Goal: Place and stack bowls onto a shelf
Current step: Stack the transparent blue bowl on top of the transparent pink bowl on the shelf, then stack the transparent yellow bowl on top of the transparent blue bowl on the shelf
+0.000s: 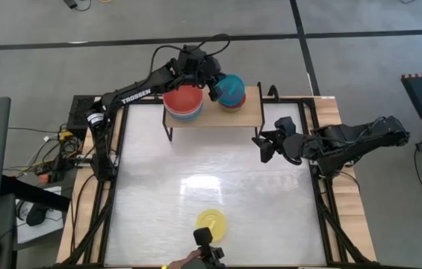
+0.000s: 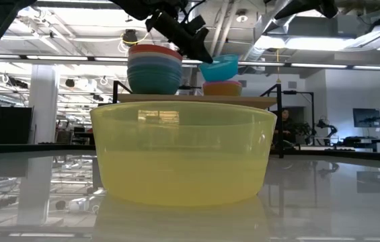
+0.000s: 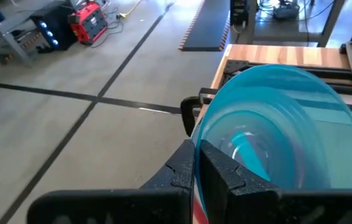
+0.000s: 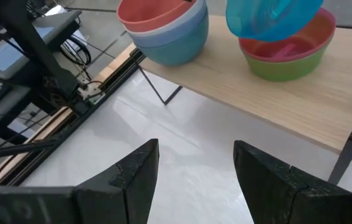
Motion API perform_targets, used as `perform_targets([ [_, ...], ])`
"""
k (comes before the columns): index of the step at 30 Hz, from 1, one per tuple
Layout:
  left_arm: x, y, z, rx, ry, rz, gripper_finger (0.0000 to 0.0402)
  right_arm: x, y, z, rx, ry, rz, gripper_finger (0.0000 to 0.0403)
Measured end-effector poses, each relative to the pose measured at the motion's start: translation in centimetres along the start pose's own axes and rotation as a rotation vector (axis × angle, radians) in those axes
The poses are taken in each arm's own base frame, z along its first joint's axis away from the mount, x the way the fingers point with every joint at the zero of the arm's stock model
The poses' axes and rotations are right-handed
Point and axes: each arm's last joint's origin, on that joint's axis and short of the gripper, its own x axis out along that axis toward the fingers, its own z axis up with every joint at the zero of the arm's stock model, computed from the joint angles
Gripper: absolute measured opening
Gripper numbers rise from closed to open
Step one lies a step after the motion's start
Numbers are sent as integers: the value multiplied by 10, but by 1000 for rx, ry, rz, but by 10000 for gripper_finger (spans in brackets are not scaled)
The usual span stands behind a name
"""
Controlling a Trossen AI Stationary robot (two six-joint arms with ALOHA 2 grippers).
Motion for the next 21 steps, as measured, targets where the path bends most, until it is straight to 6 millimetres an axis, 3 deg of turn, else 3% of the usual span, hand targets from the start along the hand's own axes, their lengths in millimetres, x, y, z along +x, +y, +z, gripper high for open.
perform_targets([
  [4,0,-1,-1,14,2,-41,22,0,0,0,7,-2,2,234],
  [9,0,-1,-1,14,0,-42,76,0,0,0,21,-4,5,234],
  [15,0,3,-1,14,27,75,141,0,1,1,35,-6,9,234],
  [21,-1,6,-2,5,42,138,157,-1,2,0,42,-8,18,234],
])
